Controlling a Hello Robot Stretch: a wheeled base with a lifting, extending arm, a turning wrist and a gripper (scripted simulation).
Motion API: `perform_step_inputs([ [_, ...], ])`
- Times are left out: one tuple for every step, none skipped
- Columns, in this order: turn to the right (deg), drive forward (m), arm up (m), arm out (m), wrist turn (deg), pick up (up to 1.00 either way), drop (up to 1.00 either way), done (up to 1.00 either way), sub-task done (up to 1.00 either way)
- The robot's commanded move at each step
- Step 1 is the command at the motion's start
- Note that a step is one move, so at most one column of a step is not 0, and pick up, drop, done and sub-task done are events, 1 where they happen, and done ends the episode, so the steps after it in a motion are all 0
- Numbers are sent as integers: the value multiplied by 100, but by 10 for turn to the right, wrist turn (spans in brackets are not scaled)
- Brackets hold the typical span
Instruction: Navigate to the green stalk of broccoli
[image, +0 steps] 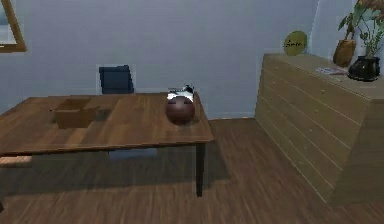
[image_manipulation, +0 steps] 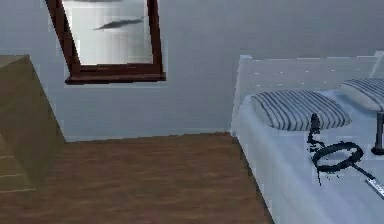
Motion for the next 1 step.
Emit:
perform_step_inputs([
  [-450, 0, 0, 0, 0, 0, 0, 0, 0],
])
